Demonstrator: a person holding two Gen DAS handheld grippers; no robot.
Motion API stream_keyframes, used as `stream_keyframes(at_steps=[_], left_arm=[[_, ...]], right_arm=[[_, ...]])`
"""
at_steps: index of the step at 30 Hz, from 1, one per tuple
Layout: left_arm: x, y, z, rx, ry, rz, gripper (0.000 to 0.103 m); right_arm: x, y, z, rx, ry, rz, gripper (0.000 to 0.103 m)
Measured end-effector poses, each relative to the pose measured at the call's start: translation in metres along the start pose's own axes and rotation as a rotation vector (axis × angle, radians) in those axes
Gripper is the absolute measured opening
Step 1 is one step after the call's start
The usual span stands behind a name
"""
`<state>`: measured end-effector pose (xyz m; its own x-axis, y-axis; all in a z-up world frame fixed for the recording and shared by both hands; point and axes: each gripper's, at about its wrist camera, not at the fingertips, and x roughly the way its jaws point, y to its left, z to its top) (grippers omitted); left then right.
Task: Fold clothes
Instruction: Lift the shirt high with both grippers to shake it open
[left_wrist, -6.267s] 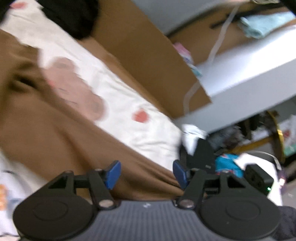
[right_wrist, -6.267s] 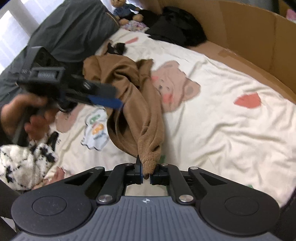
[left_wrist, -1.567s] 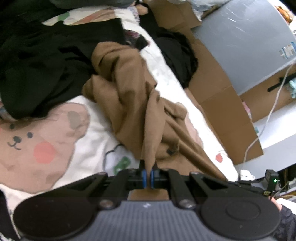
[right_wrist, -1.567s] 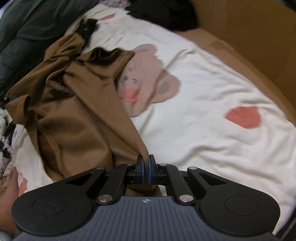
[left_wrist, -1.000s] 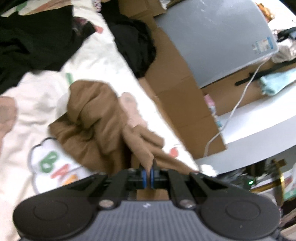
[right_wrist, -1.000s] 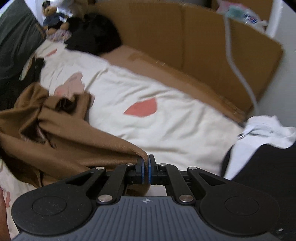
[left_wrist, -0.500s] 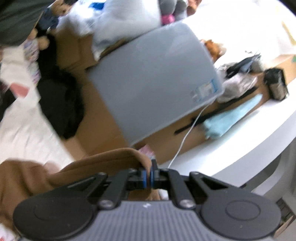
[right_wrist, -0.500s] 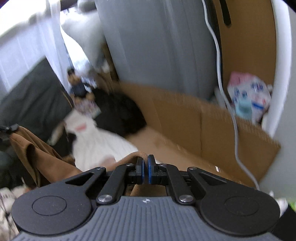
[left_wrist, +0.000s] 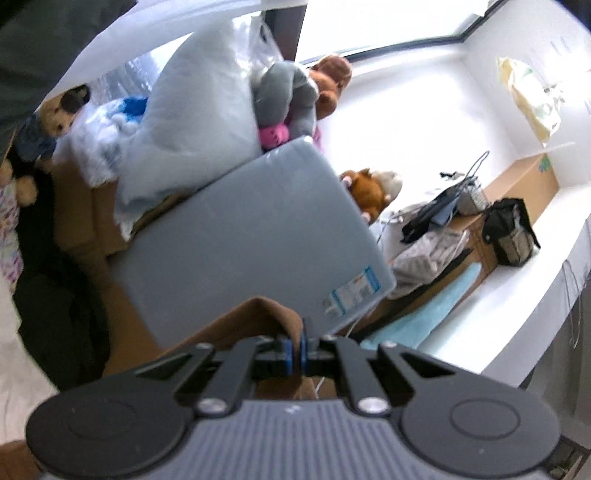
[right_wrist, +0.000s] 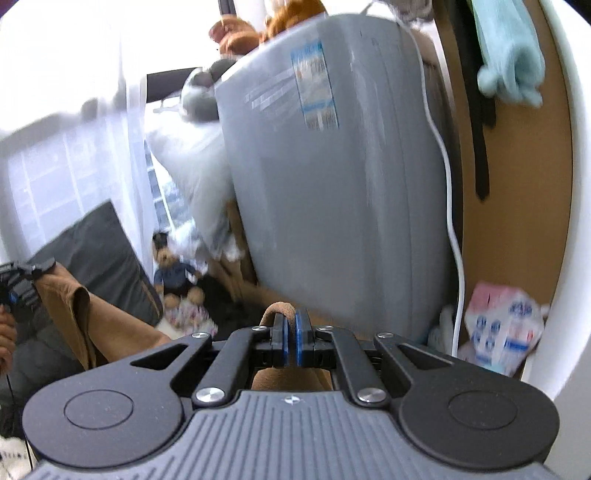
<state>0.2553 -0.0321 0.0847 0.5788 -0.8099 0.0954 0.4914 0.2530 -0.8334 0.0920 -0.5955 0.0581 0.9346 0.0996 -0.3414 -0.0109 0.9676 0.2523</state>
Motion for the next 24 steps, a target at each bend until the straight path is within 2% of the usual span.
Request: stream_keyframes(at_steps=[6, 10, 13, 15, 18, 19, 23, 24], left_arm=[[-0.004, -0.02, 0.022, 0.028, -0.038, -0.031, 0.004], [-0.014, -0.02, 0.025, 0.028, -0.051, -0.039, 0.004], [-0.027, -0.001, 0.013, 0.003, -0.025, 0.001, 0.005], [-0.038, 0.019, 0.001, -0.022, 0.008, 0.054, 0.005], [-0.061, 0.053, -0.023, -0.084, 0.054, 0.124, 0.004], [-0.064, 0.056, -0.024, -0.09, 0.056, 0.129, 0.004], [-0.107, 0.096, -0.065, -0.183, 0.122, 0.198, 0.004], [-0.118, 0.104, -0.076, -0.207, 0.139, 0.216, 0.004]], right_arm=[[-0.023, 0.005, 0.032, -0.026, -0.04, -0.024, 0.005], [-0.037, 0.004, 0.035, -0.022, -0.051, -0.029, 0.005], [-0.038, 0.003, 0.024, -0.026, -0.006, -0.028, 0.005], [-0.036, 0.002, 0.012, -0.021, 0.031, -0.024, 0.005], [-0.026, -0.002, -0.031, 0.003, 0.146, -0.01, 0.005], [-0.026, -0.002, -0.035, 0.005, 0.155, -0.008, 0.005], [-0.02, -0.01, -0.101, 0.073, 0.289, 0.022, 0.005], [-0.02, -0.01, -0.104, 0.076, 0.295, 0.024, 0.005]])
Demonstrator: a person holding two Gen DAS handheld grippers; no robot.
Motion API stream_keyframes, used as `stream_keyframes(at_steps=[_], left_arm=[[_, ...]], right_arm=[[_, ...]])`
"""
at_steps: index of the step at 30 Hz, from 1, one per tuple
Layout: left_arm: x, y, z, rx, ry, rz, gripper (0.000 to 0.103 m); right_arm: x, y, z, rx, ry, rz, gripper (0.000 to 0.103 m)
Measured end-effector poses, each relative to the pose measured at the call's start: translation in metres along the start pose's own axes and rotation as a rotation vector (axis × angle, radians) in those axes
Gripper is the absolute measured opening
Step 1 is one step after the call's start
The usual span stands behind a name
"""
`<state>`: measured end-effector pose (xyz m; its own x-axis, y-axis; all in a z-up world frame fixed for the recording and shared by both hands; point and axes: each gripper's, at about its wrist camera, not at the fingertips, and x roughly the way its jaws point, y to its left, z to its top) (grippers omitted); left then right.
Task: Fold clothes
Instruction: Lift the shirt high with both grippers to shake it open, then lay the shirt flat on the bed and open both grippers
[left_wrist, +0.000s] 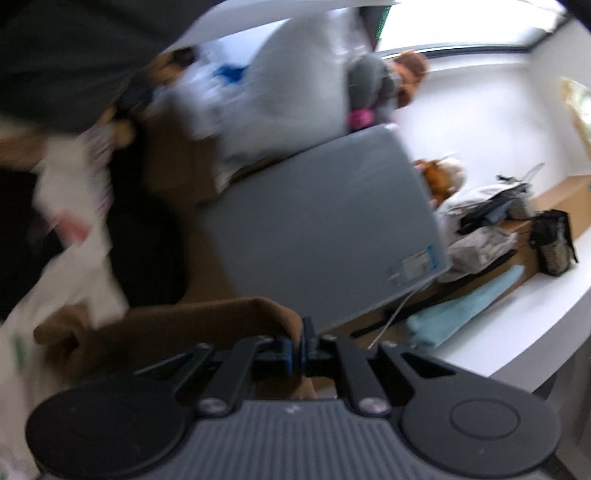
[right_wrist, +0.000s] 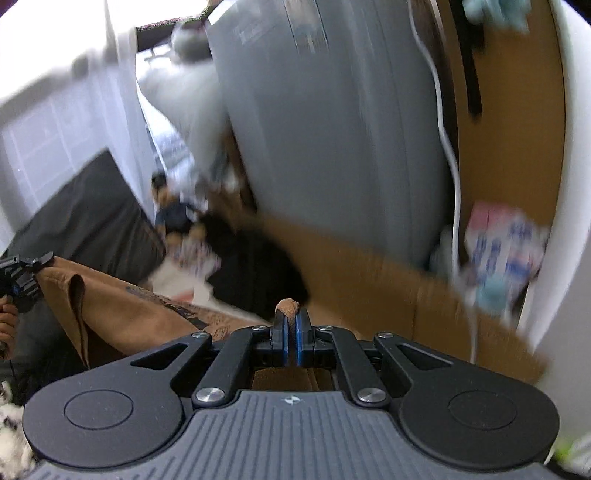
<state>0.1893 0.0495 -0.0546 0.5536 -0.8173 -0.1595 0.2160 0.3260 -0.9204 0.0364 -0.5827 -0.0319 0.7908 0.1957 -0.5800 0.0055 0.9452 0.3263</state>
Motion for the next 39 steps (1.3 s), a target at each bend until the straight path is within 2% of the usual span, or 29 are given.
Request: stream_keyframes(at_steps=[1, 4, 12, 19, 22, 27, 29, 30, 31, 32, 33, 34, 36, 39], left_arm=[[-0.007, 0.013, -0.01, -0.024, 0.019, 0.02, 0.004], [-0.024, 0.043, -0.032, -0.069, 0.067, 0.077, 0.004], [-0.049, 0.078, -0.063, -0.102, 0.158, 0.15, 0.005], [-0.062, 0.118, -0.084, -0.122, 0.202, 0.295, 0.005], [-0.056, 0.146, -0.095, -0.181, 0.245, 0.338, 0.005], [-0.042, 0.165, -0.109, -0.142, 0.286, 0.415, 0.006], [-0.039, 0.168, -0.112, -0.115, 0.299, 0.443, 0.01], [-0.04, 0.17, -0.113, -0.111, 0.301, 0.455, 0.013], [-0.042, 0.172, -0.113, -0.108, 0.302, 0.468, 0.023], [-0.042, 0.173, -0.114, -0.106, 0.302, 0.475, 0.031], [-0.044, 0.172, -0.113, -0.096, 0.3, 0.498, 0.047], [-0.046, 0.171, -0.114, -0.087, 0.298, 0.51, 0.056], [-0.051, 0.166, -0.113, -0.071, 0.297, 0.525, 0.057], [-0.059, 0.156, -0.111, -0.053, 0.299, 0.536, 0.065]], right_arm=[[0.006, -0.005, -0.021, 0.026, 0.045, 0.011, 0.005], [0.013, -0.007, -0.05, 0.042, 0.109, 0.021, 0.005], [0.031, 0.002, -0.132, 0.058, 0.314, 0.053, 0.005], [0.053, -0.006, -0.173, 0.069, 0.381, 0.006, 0.005], [0.074, -0.013, -0.189, 0.075, 0.413, -0.029, 0.005], [0.096, -0.02, -0.204, 0.095, 0.413, -0.045, 0.008], [0.098, -0.023, -0.208, 0.121, 0.395, -0.05, 0.01], [0.097, -0.024, -0.208, 0.131, 0.388, -0.047, 0.016], [0.095, -0.026, -0.207, 0.141, 0.38, -0.044, 0.021], [0.093, -0.026, -0.207, 0.143, 0.369, -0.041, 0.036], [0.094, -0.026, -0.206, 0.142, 0.366, -0.041, 0.048], [0.089, -0.027, -0.206, 0.132, 0.347, -0.04, 0.052], [0.082, -0.026, -0.205, 0.117, 0.337, -0.039, 0.06], [0.074, -0.025, -0.205, 0.106, 0.322, -0.044, 0.063]])
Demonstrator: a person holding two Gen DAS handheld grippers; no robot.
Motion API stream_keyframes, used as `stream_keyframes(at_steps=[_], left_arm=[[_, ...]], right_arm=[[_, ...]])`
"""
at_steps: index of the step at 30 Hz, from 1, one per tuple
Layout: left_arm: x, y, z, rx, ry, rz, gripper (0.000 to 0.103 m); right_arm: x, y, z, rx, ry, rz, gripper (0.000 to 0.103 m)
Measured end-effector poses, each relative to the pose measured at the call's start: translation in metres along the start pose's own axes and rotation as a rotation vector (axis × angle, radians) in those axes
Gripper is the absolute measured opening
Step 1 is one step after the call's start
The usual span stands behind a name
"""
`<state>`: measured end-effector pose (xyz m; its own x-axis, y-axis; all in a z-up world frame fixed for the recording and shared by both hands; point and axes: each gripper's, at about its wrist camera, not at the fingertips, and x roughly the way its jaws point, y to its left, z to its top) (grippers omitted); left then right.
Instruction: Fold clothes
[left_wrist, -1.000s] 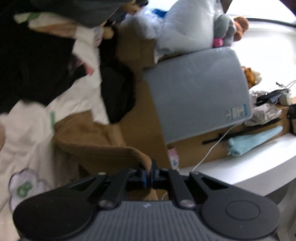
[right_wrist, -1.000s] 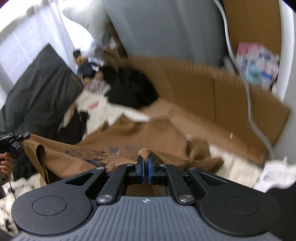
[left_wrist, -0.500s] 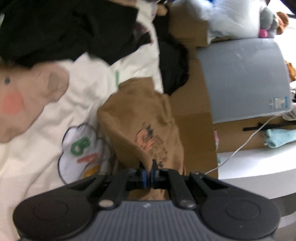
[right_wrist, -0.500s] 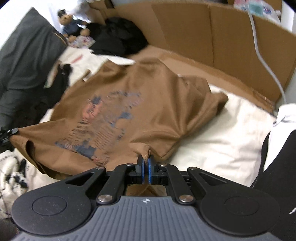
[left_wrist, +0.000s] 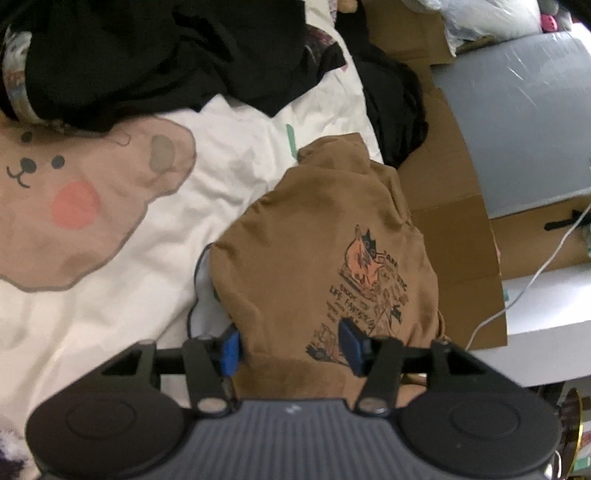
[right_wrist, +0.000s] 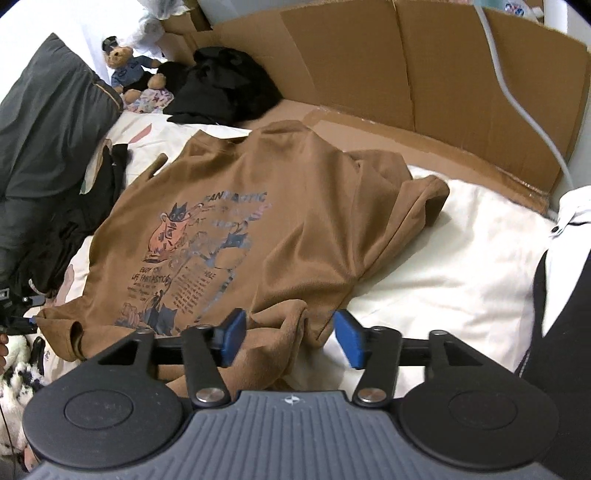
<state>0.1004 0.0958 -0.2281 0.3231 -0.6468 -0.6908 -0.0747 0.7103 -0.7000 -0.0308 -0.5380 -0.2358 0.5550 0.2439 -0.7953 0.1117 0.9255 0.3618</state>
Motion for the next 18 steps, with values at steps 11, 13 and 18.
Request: stream_keyframes(at_steps=[11, 13, 18], left_arm=[[-0.012, -0.021, -0.02, 0.009, 0.059, -0.014, 0.066], [-0.018, -0.033, -0.02, 0.05, 0.063, -0.018, 0.066], [-0.043, -0.042, -0.017, 0.079, 0.017, -0.017, 0.069]], right_arm=[[-0.017, -0.004, -0.019, -0.106, 0.031, -0.032, 0.064], [-0.018, -0.009, -0.024, -0.122, 0.041, -0.047, 0.064], [-0.02, -0.015, -0.036, -0.164, 0.072, -0.036, 0.064]])
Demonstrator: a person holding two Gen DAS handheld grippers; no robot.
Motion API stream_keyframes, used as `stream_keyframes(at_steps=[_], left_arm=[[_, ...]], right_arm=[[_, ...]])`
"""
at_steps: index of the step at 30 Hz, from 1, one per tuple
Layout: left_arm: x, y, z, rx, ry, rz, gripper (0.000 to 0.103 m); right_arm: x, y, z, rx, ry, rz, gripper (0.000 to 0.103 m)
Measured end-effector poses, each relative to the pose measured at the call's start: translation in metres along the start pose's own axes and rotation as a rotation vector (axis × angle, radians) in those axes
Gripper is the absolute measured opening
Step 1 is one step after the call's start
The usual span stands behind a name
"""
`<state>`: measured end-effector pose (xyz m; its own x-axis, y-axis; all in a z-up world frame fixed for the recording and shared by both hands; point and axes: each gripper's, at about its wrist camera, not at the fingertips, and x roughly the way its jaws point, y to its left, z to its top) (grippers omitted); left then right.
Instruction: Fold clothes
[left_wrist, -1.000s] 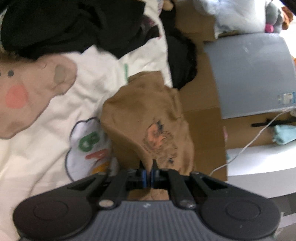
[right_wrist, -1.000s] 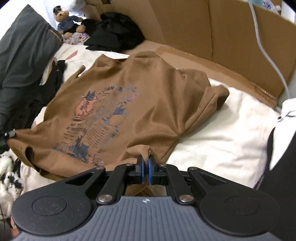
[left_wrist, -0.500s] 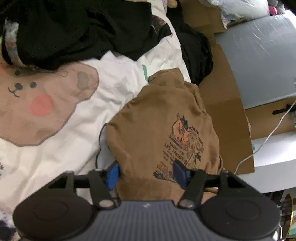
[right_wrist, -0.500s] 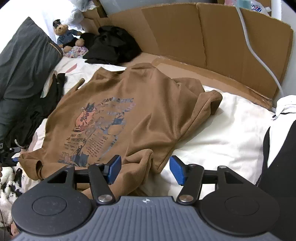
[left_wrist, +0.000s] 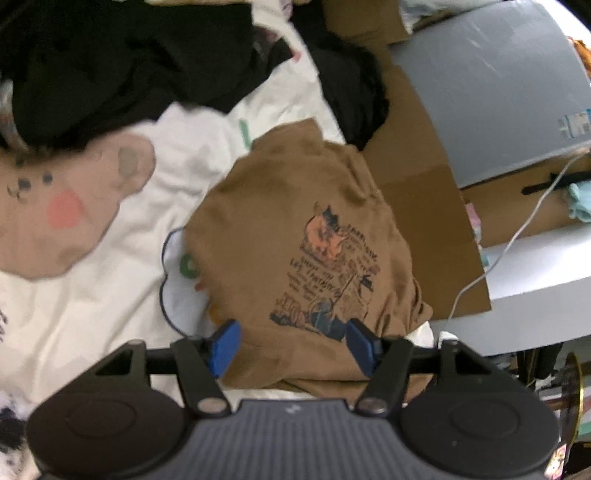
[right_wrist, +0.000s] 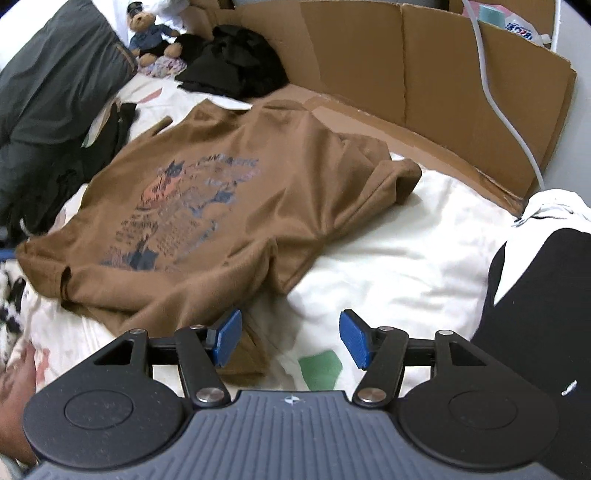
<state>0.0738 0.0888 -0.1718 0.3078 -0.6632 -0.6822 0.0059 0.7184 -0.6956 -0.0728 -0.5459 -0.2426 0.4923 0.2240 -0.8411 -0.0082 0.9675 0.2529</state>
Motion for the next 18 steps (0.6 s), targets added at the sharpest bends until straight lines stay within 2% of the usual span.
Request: stream_keyframes(at_steps=[2, 5, 7, 11, 18], left_arm=[[-0.005, 0.002, -0.001, -0.017, -0.013, 0.002, 0.069], [0.001, 0.008, -0.006, -0.06, 0.01, -0.012, 0.069], [0.016, 0.011, -0.011, -0.101, 0.057, -0.018, 0.069], [0.04, 0.01, -0.018, -0.12, 0.115, -0.045, 0.07], [0.081, 0.013, -0.024, -0.164, 0.15, -0.001, 0.075]], right_arm=[[0.004, 0.002, -0.006, -0.017, 0.02, 0.014, 0.064], [0.015, 0.009, -0.015, -0.068, 0.054, 0.024, 0.064], [0.023, 0.014, -0.02, -0.101, 0.073, 0.021, 0.064], [0.04, 0.022, -0.027, -0.143, 0.102, 0.01, 0.064], [0.058, 0.028, -0.032, -0.207, 0.111, -0.008, 0.064]])
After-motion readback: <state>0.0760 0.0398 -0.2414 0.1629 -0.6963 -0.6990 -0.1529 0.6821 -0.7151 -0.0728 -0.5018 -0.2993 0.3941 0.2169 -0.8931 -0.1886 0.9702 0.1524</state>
